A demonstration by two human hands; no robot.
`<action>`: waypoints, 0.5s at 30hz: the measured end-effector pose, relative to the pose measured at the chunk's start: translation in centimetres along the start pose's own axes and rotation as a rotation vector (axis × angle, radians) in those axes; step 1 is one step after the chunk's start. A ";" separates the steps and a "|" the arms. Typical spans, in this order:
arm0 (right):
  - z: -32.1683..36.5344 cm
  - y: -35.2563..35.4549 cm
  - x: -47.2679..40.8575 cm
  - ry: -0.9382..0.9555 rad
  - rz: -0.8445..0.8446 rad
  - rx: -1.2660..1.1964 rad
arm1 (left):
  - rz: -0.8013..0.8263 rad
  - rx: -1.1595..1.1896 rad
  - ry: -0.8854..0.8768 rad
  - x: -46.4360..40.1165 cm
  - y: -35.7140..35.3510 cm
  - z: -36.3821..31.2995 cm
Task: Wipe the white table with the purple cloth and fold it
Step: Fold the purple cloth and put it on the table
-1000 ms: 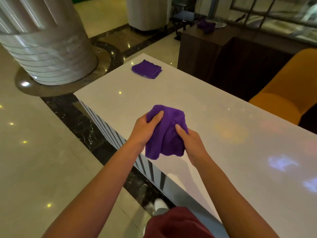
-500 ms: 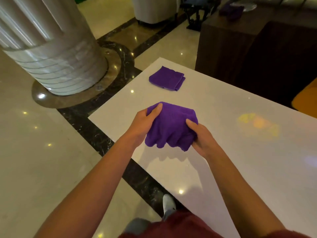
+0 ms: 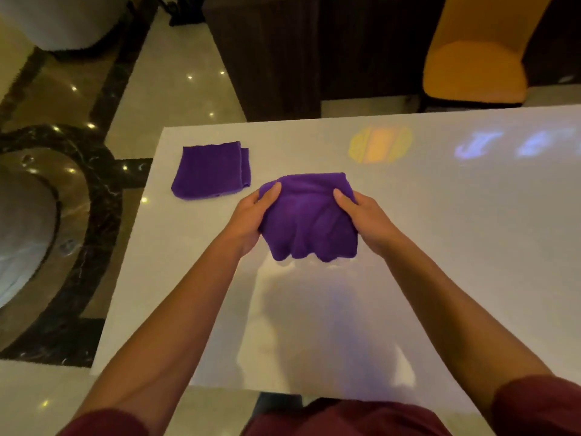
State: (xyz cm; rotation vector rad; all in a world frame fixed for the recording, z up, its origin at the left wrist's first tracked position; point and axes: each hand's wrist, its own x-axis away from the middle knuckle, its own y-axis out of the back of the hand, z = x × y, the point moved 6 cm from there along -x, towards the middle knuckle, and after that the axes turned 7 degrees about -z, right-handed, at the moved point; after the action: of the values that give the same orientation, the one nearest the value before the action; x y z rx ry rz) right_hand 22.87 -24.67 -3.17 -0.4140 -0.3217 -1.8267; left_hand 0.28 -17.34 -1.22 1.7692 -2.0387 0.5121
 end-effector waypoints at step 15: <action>2.4 -5.7 -19.8 -0.006 -0.373 0.502 | 0.021 -0.712 -0.099 -25.0 2.1 -4.7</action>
State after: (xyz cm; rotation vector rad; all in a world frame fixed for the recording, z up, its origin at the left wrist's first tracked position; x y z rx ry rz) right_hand 22.83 -4.94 -9.72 -0.0050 -0.8845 -2.0153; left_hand 1.58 6.51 -10.11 1.3471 -1.9557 -0.2856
